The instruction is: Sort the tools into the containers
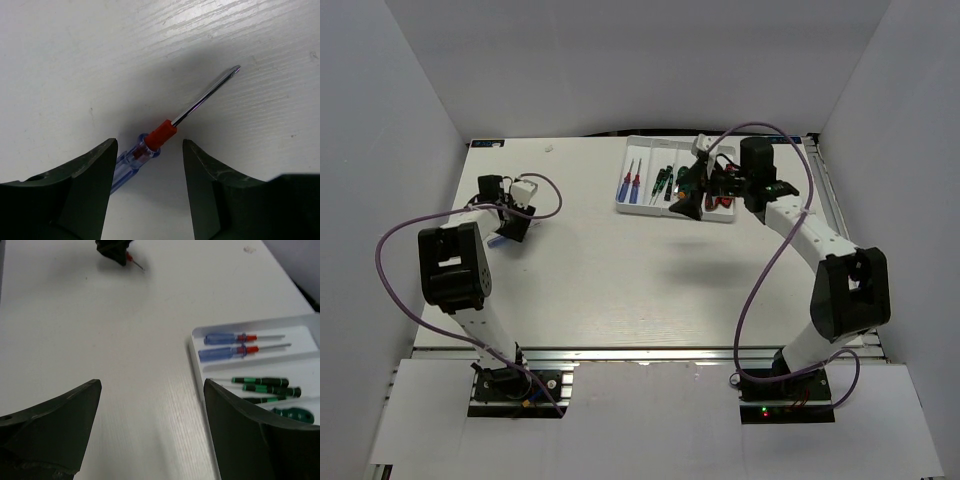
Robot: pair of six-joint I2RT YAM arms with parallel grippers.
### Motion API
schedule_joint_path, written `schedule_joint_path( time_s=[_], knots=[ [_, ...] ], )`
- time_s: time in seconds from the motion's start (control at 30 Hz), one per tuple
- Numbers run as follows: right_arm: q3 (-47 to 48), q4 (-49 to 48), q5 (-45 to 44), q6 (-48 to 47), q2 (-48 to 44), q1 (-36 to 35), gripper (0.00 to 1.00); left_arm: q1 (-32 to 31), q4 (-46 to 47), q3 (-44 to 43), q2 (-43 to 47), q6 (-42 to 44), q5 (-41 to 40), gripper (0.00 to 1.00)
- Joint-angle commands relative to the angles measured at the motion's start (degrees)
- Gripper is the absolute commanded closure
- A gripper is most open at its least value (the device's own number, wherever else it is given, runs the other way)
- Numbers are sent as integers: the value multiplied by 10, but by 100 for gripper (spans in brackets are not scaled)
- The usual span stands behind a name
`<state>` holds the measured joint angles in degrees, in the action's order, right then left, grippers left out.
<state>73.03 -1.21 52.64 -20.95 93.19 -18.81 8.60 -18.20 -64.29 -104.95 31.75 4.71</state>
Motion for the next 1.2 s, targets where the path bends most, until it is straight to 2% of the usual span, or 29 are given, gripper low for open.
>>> schedule_joint_path(
  time_s=[0.0,0.07,0.17,0.2,0.27,0.43,0.53,0.57,0.63,0.67,0.7,0.77,0.8,0.97,1.0,1.07,1.17],
  knots=[
    [-38,60,10,-66,-31,25,10,12,-16,-28,-6,9,60,35],
    [-54,67,5,-70,-49,32,11,19,-30,-30,-16,4,72,37],
    [-66,68,4,-69,-63,39,11,25,-67,-41,-36,-16,103,55],
    [-68,68,5,-67,-66,41,11,25,-75,-39,-39,-26,106,69],
    [-69,62,8,-58,-72,48,11,26,-76,-30,-45,-39,109,79],
    [-70,62,21,-47,-88,71,10,25,-76,-20,-26,-83,130,93],
    [-76,70,19,-49,-100,85,11,24,-76,-36,4,-131,191,100],
    [-77,73,13,-52,-103,88,11,25,-74,-48,12,-160,240,100],
    [-83,75,-25,-39,-109,97,11,24,-65,-60,30,-208,283,100],
    [-90,74,-36,-20,-110,102,11,24,-56,-66,35,-262,303,100],
    [-90,84,-39,-18,-109,108,11,24,-30,-65,40,-305,362,100],
    [-87,98,-40,-16,-107,126,11,13,7,-61,52,-379,394,100],
    [-88,103,-40,-13,-108,133,10,-2,59,-50,55,-424,424,100],
    [-108,103,-54,-7,-123,164,11,-85,225,-50,36,-568,421,100],
    [-111,102,-56,-4,-128,171,11,-118,246,-61,25,-599,414,100],
    [-115,98,-57,1,-131,178,11,-139,290,-82,-13,-640,404,100],
    [-125,99,-59,3,-143,182,10,-173,298,-154,-58,-673,377,100]
  ],
)
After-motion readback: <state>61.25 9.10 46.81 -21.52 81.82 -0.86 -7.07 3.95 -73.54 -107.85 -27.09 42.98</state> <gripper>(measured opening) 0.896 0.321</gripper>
